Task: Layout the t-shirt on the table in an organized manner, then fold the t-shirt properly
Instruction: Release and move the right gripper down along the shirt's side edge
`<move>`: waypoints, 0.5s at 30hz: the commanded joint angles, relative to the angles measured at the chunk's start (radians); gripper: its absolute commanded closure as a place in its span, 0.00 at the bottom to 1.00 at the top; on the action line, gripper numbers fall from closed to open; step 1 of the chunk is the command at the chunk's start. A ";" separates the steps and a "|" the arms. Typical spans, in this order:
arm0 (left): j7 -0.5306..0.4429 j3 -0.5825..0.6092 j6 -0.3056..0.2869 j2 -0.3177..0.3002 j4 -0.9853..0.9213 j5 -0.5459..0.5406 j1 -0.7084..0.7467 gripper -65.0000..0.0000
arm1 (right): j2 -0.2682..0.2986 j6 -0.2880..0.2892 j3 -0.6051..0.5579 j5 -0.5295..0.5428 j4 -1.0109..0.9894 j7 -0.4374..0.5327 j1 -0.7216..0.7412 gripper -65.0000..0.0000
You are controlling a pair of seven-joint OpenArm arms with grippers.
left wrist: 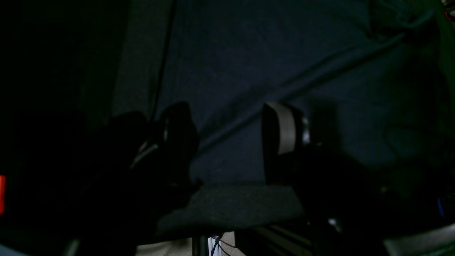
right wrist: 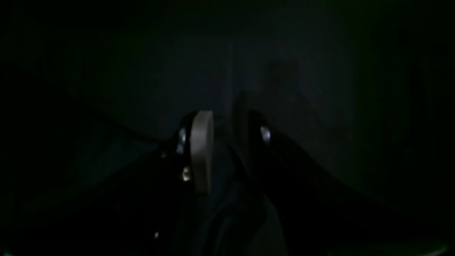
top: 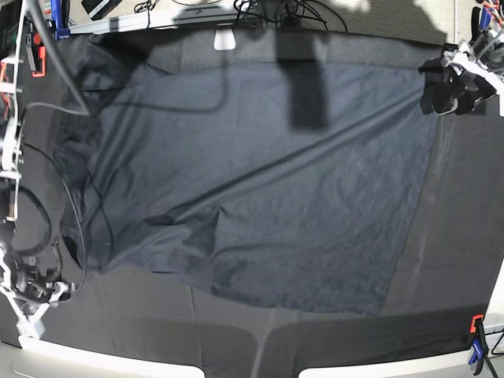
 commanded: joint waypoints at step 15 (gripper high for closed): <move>-0.020 -0.006 -0.006 -0.011 0.017 -0.025 0.003 0.54 | 0.007 -0.109 0.006 -0.240 -0.078 0.272 -0.133 0.50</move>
